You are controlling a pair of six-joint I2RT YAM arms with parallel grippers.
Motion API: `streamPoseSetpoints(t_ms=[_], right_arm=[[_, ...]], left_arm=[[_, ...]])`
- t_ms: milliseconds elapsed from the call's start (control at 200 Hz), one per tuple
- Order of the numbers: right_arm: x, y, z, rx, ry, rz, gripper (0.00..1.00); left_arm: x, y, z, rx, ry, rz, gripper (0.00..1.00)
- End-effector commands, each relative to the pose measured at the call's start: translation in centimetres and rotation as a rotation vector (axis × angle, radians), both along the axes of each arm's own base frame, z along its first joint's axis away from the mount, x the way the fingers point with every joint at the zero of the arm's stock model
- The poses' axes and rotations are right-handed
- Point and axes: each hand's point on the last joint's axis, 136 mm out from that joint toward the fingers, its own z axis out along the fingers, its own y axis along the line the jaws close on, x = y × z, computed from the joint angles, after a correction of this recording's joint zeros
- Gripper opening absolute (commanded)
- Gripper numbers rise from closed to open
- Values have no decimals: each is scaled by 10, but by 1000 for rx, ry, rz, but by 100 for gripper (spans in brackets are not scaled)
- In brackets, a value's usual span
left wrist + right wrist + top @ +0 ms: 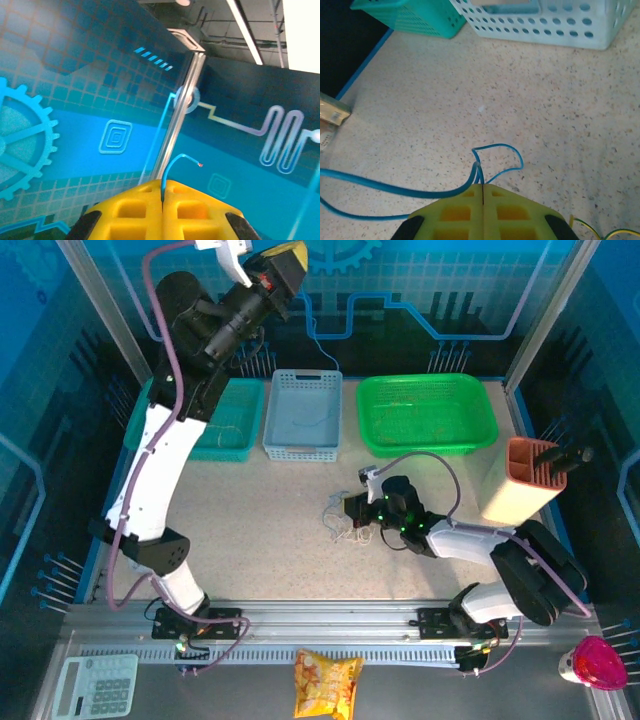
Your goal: Untangle the cables
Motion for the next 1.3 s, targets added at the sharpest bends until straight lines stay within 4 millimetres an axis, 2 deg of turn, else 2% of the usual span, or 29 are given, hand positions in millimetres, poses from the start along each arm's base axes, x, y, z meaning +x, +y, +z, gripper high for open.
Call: streamPoseSetpoints(t_ms=[0, 80, 320, 420, 520, 530, 675, 780, 840, 895, 950, 1095, 1186, 1296], right_arm=[[1, -2, 15, -8, -22, 11, 0], [0, -3, 21, -10, -33, 17, 0], [-5, -5, 41, -9, -61, 33, 0], [-6, -7, 45, -17, -69, 30, 0], [-5, -8, 55, -8, -90, 28, 0], [-7, -9, 51, -18, -74, 29, 0], [-7, -10, 56, -24, -74, 29, 0], [-7, -11, 58, -26, -76, 25, 0], [-7, -11, 60, -25, -77, 24, 0], [-8, -12, 64, -24, -82, 24, 0], [-9, -14, 66, -25, -86, 19, 0], [-9, -19, 71, -37, -95, 8, 0], [-9, -20, 74, -40, -98, 5, 0], [-8, -20, 79, -36, -98, 1, 0]], left_arm=[[18, 9, 2, 11, -52, 68, 0], [39, 13, -11, 28, -31, 102, 0], [105, 21, -68, 81, 79, 181, 0], [126, 24, -98, 102, 150, 200, 0], [142, 24, -140, 134, 229, 212, 0], [143, 24, -144, 136, 237, 214, 0], [159, 28, -220, 194, 374, 255, 11], [166, 32, -270, 207, 493, 247, 29], [166, 37, -288, 210, 540, 252, 42], [164, 40, -297, 210, 559, 251, 54], [160, 43, -297, 211, 562, 255, 65], [145, 47, -275, 211, 533, 241, 89], [132, 46, -259, 206, 521, 213, 99], [108, 43, -246, 173, 518, 156, 99]])
